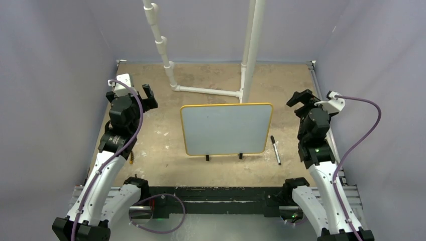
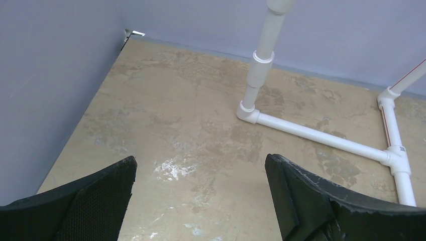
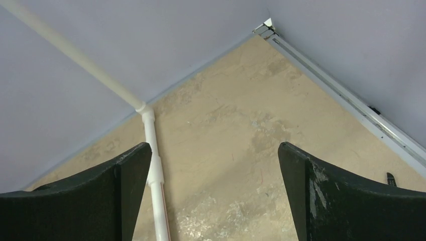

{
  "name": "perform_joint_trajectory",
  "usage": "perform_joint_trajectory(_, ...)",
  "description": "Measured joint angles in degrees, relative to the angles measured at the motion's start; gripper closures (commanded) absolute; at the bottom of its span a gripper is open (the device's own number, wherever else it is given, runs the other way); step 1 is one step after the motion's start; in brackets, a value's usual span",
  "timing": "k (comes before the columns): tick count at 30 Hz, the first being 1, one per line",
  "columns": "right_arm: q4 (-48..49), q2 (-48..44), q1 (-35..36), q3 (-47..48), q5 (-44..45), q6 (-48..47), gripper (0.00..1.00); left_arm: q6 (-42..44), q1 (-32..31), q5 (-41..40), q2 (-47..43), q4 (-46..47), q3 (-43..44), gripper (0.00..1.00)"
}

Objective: Write a sentence on the whiteboard
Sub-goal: Pick up the whiteboard marker from the center of the board.

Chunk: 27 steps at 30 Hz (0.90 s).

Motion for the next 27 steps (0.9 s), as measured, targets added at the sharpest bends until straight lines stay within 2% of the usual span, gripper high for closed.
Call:
perform_joint_trajectory(9, -5.2, 0.0, 0.0, 0.0, -2.0, 4.3, 0.01, -0.1, 0.0, -0.6, 0.4, -0.1, 0.0, 0.01)
perform_joint_trajectory(16, -14.1, 0.5, 0.0, 0.0, -4.5, 10.8, 0.01, -0.1, 0.0, -0.9, 0.3, 0.0, -0.2, 0.01)
perform_joint_trajectory(25, -23.1, 8.4, 0.0, 0.0, -11.9, 15.6, 0.01, -0.1, 0.0, 1.4, 0.3, -0.1, -0.4, 0.01)
perform_joint_trajectory(27, -24.3, 10.6, 0.0, 0.0, -14.0, 16.4, 0.06, -0.1, 0.0, 2.2, 0.5, -0.1, -0.4, 0.01)
